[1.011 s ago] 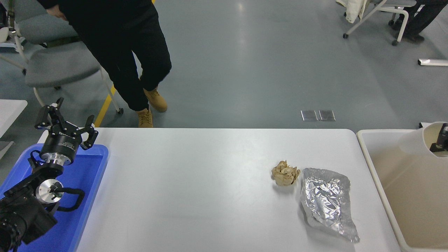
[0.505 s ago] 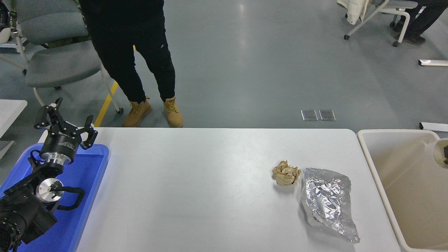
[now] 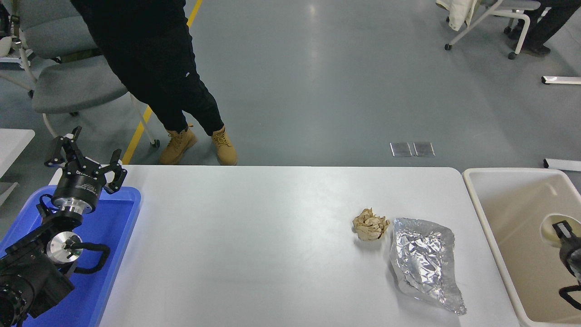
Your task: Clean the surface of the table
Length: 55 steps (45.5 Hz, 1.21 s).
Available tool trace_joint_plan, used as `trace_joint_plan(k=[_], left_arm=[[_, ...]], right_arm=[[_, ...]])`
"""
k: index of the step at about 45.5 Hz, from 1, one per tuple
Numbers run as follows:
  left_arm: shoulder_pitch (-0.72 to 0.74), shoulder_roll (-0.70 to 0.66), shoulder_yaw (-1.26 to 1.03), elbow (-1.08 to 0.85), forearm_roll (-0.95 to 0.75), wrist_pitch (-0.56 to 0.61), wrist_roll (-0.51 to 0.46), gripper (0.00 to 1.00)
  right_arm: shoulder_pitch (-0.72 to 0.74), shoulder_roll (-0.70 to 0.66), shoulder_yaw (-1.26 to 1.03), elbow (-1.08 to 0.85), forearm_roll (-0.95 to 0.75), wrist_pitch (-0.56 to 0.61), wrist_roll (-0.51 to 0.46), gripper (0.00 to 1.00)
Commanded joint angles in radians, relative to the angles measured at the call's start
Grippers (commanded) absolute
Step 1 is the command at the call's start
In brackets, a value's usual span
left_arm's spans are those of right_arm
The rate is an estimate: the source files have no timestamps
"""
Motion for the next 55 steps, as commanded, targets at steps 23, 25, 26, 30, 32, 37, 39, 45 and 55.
trace_joint_plan(k=[23, 25, 26, 30, 32, 37, 39, 45, 55], left_arm=[[0.000, 0.000, 0.000, 0.000, 0.000, 0.002, 0.000, 1.00], [0.000, 0.000, 0.000, -0.001, 0.000, 0.000, 0.000, 1.00], [0.000, 0.000, 0.000, 0.000, 0.000, 0.001, 0.000, 1.00], [-0.001, 0.000, 0.000, 0.000, 0.000, 0.000, 0.000, 1.00], [0.000, 0.000, 0.000, 0.000, 0.000, 0.000, 0.000, 1.00], [0.000, 0.000, 0.000, 0.000, 0.000, 0.000, 0.000, 1.00], [0.000, 0.000, 0.000, 0.000, 0.000, 0.000, 0.000, 1.00], [0.000, 0.000, 0.000, 0.000, 0.000, 0.002, 0.000, 1.00], [0.000, 0.000, 0.000, -0.001, 0.000, 0.000, 0.000, 1.00]], right_arm=[[0.008, 0.156, -0.006, -0.136, 0.034, -0.056, 0.022, 0.73], [0.017, 0.154, -0.006, -0.136, 0.034, -0.054, 0.021, 1.00], [0.022, 0.153, -0.006, -0.136, 0.036, -0.054, 0.021, 1.00], [0.024, 0.148, -0.006, -0.137, 0.036, -0.054, 0.019, 1.00], [0.024, 0.147, -0.006, -0.139, 0.034, -0.056, 0.019, 1.00], [0.025, 0.139, -0.006, -0.133, 0.036, -0.054, 0.021, 1.00], [0.025, 0.131, -0.004, -0.126, 0.036, -0.054, 0.021, 1.00], [0.027, 0.099, 0.011, -0.087, 0.040, -0.049, 0.021, 1.00], [0.007, -0.070, 0.017, 0.125, 0.118, -0.045, 0.022, 1.00]])
